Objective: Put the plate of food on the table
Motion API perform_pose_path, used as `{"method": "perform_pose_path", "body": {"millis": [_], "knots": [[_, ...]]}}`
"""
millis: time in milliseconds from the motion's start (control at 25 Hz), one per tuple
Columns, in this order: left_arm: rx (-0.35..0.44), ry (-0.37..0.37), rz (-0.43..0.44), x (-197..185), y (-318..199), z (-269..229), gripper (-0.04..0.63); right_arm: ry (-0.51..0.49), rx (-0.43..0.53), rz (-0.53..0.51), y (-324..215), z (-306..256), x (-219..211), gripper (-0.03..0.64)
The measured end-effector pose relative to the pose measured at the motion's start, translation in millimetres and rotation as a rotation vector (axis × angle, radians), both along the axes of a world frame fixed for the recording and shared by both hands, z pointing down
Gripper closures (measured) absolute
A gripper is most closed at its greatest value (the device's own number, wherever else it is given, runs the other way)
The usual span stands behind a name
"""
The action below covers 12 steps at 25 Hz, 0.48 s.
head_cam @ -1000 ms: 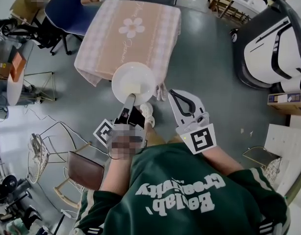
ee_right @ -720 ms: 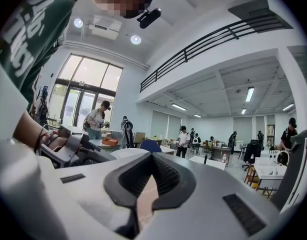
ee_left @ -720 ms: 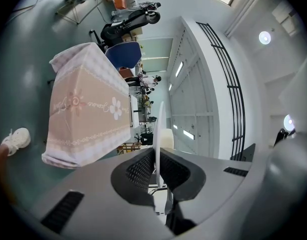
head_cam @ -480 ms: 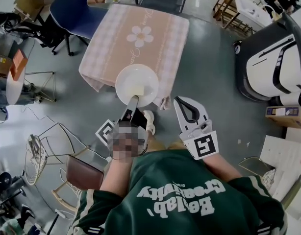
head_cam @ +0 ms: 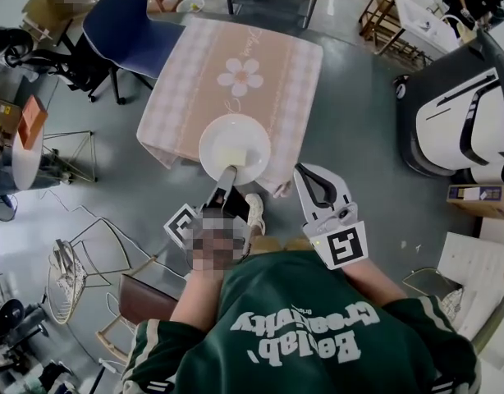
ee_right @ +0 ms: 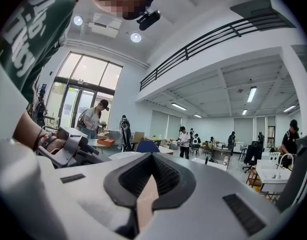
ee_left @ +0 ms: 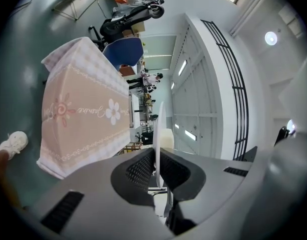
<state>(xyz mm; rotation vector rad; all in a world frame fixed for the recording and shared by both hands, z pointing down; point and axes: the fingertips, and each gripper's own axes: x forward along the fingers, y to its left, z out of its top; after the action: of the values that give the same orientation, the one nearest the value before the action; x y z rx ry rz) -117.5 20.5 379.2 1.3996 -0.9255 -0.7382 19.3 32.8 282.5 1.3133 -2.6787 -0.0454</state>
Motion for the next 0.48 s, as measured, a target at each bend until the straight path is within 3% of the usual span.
{"method": "perform_pose_path", "body": {"millis": [480], "knots": [[-0.004,0.005,0.049,-9,-56,-2,0.568,-0.02,0.007,0.051,-60,-1,-11,0.601]]}}
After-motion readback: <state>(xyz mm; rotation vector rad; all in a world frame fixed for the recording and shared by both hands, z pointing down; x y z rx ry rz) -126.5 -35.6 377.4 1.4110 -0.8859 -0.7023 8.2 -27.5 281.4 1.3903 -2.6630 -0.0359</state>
